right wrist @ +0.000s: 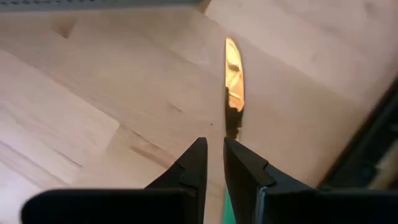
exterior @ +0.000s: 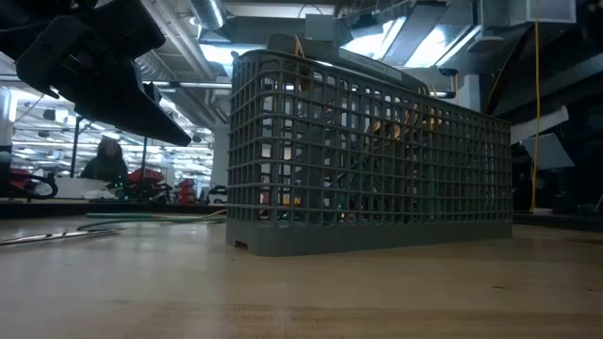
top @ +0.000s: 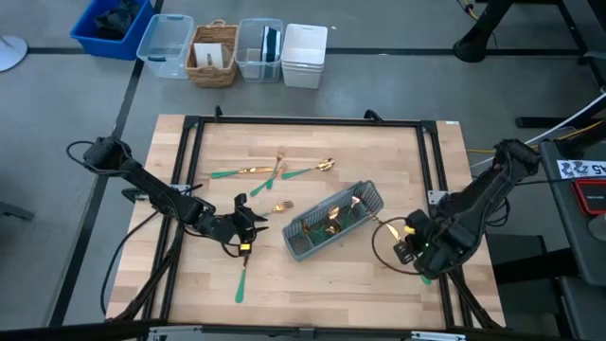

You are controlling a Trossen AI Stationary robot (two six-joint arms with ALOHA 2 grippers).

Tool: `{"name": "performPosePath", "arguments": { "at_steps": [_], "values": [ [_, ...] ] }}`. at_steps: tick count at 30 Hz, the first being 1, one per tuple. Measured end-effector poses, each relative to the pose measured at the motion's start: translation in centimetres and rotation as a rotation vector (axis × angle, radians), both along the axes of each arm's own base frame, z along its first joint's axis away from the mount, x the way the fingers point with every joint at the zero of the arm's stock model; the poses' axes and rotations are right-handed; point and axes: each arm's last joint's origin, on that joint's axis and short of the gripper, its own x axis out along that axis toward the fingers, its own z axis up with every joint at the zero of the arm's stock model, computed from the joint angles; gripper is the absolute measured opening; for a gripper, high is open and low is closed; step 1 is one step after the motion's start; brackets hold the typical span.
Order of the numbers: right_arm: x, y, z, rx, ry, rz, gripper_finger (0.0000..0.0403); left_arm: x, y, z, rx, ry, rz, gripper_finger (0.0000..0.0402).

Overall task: Sort silverware
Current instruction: Put the gold knife into the gray silverware organizer

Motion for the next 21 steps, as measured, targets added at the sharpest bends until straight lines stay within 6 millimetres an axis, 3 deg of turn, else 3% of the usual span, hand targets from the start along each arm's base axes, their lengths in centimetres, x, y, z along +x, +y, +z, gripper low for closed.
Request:
{"name": "performPosePath", "arguments": {
  "at_steps": [9,15,21],
  "values": [
    [-0.8,-0.2,-5.1,0.090,0.032,-0.042,0.0056,0.0,0.0,0.1,-0.006,-0.008,0.001,0.0100],
    [-0.8,0.0,-6.3,0.175,0.034,-0.019,0.0064,0.0,0.0,0.1,-0.005,-0.008,0.001,0.0100],
    [-1.2,-0.4,-7.1,0.155,0.061,-0.023,0.0122,0.0,0.0,0.1,-0.005,-0.008,0.001,0.0100]
  ]
}}
